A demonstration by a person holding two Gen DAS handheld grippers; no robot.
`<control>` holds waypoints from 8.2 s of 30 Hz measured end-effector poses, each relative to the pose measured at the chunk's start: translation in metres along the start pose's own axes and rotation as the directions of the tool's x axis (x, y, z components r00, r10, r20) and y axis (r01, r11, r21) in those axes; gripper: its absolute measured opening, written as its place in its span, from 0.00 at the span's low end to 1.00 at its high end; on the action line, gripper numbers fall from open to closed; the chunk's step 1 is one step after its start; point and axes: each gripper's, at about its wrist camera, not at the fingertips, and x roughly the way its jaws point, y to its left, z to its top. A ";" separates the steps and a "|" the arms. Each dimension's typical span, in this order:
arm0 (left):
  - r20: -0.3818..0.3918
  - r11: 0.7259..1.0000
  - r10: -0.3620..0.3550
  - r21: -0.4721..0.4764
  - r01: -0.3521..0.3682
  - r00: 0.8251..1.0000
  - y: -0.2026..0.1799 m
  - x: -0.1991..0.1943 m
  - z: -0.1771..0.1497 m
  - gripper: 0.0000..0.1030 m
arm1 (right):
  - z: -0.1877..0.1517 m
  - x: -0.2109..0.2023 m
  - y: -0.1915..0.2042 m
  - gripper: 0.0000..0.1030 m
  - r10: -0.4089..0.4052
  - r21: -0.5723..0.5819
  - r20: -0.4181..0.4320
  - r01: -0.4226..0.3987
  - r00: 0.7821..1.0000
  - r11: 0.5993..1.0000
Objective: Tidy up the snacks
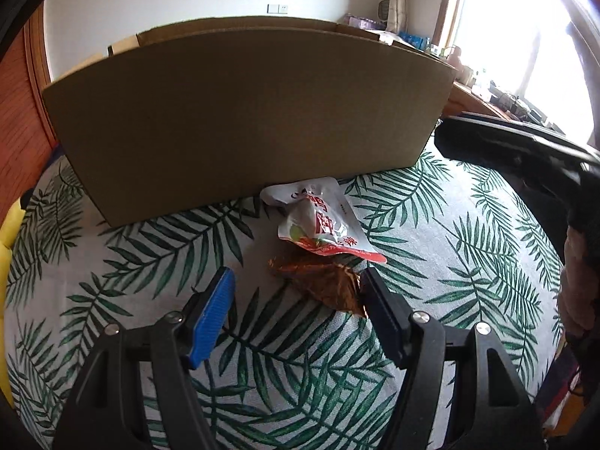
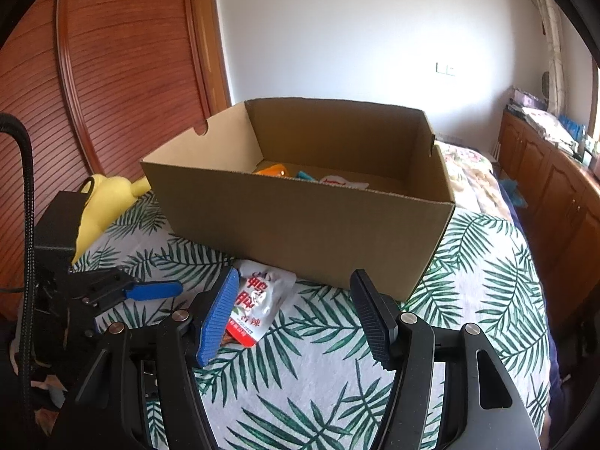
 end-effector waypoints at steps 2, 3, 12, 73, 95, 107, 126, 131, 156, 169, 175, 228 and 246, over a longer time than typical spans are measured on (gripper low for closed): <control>-0.004 1.000 -0.006 -0.019 0.005 1.000 0.002 0.002 0.001 0.67 | -0.002 0.002 0.001 0.62 0.005 0.004 -0.005 -0.005 1.000 1.000; -0.007 1.000 -0.008 -0.026 0.008 1.000 0.002 0.004 0.001 0.67 | -0.003 0.004 0.001 0.62 0.008 0.006 -0.010 -0.008 1.000 1.000; -0.008 1.000 0.029 0.000 -0.029 1.000 -0.002 0.010 -0.003 0.61 | -0.006 0.024 0.005 0.62 0.027 0.016 -0.047 -0.027 0.999 1.000; 0.037 0.994 0.064 -0.089 -0.060 0.997 0.046 -0.017 -0.017 0.26 | -0.044 0.031 0.025 0.20 -0.020 -0.007 -0.079 0.019 0.997 1.000; 0.087 0.992 0.115 -0.054 -0.110 0.990 0.038 -0.024 -0.016 0.26 | -0.080 -0.024 0.001 0.20 -0.055 0.093 -0.017 0.057 0.998 0.994; 0.165 0.997 0.071 -0.004 -0.071 0.984 0.011 -0.061 -0.006 0.26 | -0.079 -0.046 -0.009 0.20 -0.073 0.124 0.021 0.070 0.997 0.990; 0.258 0.998 0.024 0.058 -0.040 0.966 0.001 -0.093 0.055 0.26 | -0.020 -0.064 -0.010 0.20 -0.084 0.056 0.112 0.078 0.990 0.995; 0.275 0.997 0.037 0.058 -0.055 0.961 0.010 -0.089 0.080 0.26 | 0.009 -0.061 -0.009 0.20 -0.084 0.023 0.151 0.081 0.985 0.996; 0.247 0.995 0.102 -0.008 -0.104 0.964 0.066 -0.020 0.136 0.27 | 0.091 0.026 -0.009 0.20 -0.029 -0.059 0.171 0.039 0.985 0.997; 0.215 0.992 0.122 -0.003 -0.124 0.969 0.067 -0.003 0.140 0.30 | 0.087 0.067 -0.023 0.21 -0.023 -0.026 0.097 0.026 0.995 0.999; 0.211 0.992 0.123 0.003 -0.126 0.970 0.066 -0.002 0.141 0.30 | 0.086 0.076 -0.028 0.21 -0.020 -0.006 0.077 0.020 0.997 1.000; 0.343 0.967 0.250 -0.039 -0.253 0.905 0.027 -0.061 0.106 0.96 | 0.067 0.009 -0.032 1.00 -0.218 0.080 0.192 0.206 0.957 0.975; 0.331 0.967 0.253 -0.064 -0.246 0.909 -0.006 -0.119 0.035 0.96 | 0.022 -0.064 0.003 1.00 -0.202 0.089 0.207 0.187 0.957 0.978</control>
